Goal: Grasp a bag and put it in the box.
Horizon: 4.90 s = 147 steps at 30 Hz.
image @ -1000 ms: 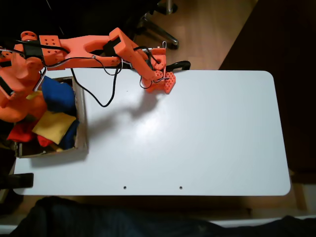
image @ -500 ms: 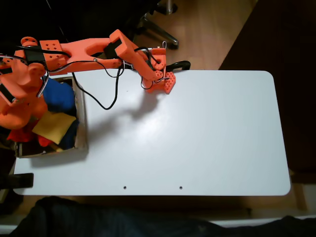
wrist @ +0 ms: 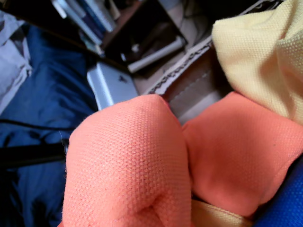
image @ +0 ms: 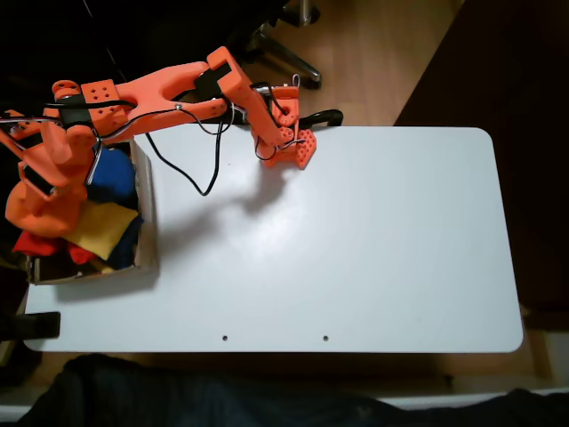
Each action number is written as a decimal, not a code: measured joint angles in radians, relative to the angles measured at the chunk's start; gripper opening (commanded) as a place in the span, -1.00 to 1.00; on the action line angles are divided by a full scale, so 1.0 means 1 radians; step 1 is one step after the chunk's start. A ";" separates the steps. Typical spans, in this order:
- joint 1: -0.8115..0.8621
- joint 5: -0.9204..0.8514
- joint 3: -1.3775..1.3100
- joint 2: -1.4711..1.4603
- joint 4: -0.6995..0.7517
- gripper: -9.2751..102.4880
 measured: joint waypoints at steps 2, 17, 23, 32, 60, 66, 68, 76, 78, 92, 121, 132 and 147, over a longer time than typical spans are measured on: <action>-0.002 -0.002 0.031 0.017 -0.005 0.25; -0.015 0.095 0.074 0.074 0.009 0.66; -0.015 0.133 0.084 0.100 0.009 0.81; -0.028 0.189 0.175 0.184 0.009 0.89; -0.261 0.426 0.607 0.839 -0.028 0.89; -0.362 0.434 0.670 0.971 -0.064 0.88; -0.394 0.451 0.681 1.008 -0.066 0.88; -0.505 0.499 0.686 1.114 -0.069 0.80; -0.538 0.503 0.698 1.141 -0.069 0.80; -0.805 0.545 0.844 1.336 -0.069 0.80; -1.146 0.540 1.229 1.654 -0.167 -0.22; -1.157 0.528 1.308 1.729 -0.166 -0.83; -1.157 0.497 1.474 1.855 -0.101 -0.84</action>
